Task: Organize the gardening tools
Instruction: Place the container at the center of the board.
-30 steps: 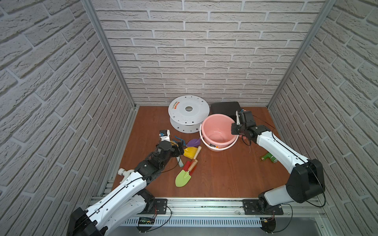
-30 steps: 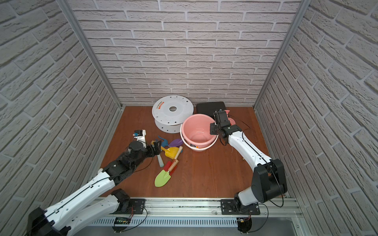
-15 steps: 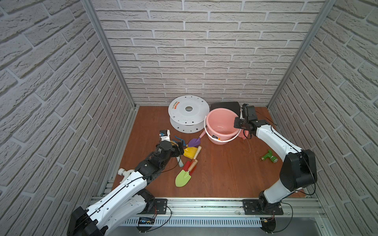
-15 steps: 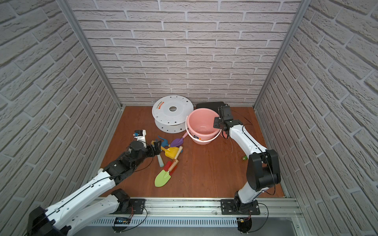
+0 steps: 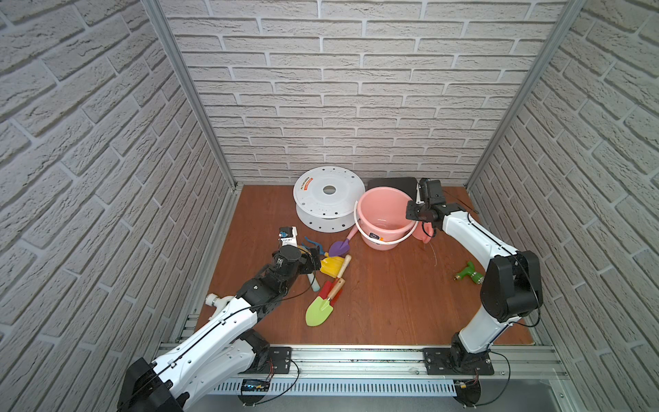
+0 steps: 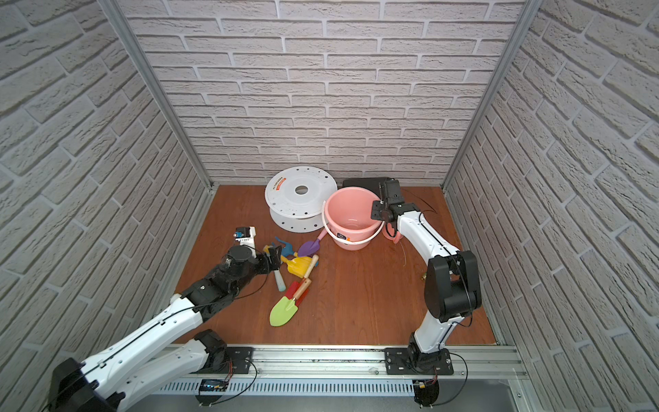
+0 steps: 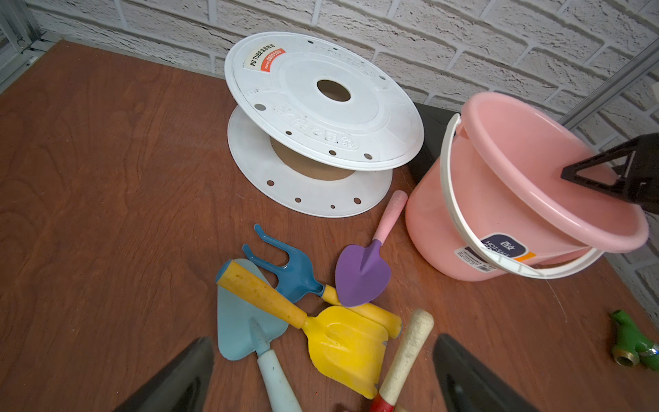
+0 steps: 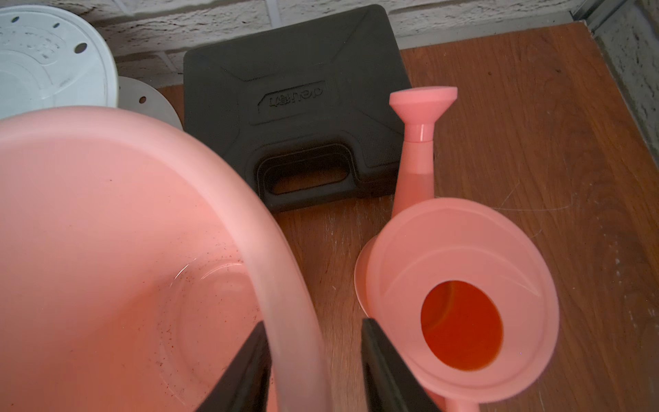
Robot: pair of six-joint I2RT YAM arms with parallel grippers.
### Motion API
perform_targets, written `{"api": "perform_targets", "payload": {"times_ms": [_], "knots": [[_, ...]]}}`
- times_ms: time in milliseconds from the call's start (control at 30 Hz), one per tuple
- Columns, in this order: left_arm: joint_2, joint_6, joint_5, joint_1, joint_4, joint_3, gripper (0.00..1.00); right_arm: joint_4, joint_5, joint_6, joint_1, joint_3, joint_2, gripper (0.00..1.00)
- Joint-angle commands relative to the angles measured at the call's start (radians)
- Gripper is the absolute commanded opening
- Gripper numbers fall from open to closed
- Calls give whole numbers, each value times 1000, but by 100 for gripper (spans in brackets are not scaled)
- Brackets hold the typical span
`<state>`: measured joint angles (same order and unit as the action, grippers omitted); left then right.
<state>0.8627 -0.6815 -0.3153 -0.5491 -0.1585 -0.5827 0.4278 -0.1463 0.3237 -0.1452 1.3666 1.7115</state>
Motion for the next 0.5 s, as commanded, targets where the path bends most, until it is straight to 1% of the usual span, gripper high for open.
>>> {"api": "perform_targets", "payload": {"times_ms": [0,133,200,300,467], "knots": [[4,9,-14,-5,13,-4,98,15,-11,-15,7,-9,-70,52],[9,11,-12,-5,13,-5,98,8,13,-14,6,-58,-185,58],[13,13,-11,-5,13,-6,98,-19,43,-1,4,-103,-256,63],[22,14,-14,-5,10,-9,98,-59,100,23,-12,-177,-361,66],[54,23,-15,-6,20,-8,98,-48,112,37,-62,-283,-492,67]]}}
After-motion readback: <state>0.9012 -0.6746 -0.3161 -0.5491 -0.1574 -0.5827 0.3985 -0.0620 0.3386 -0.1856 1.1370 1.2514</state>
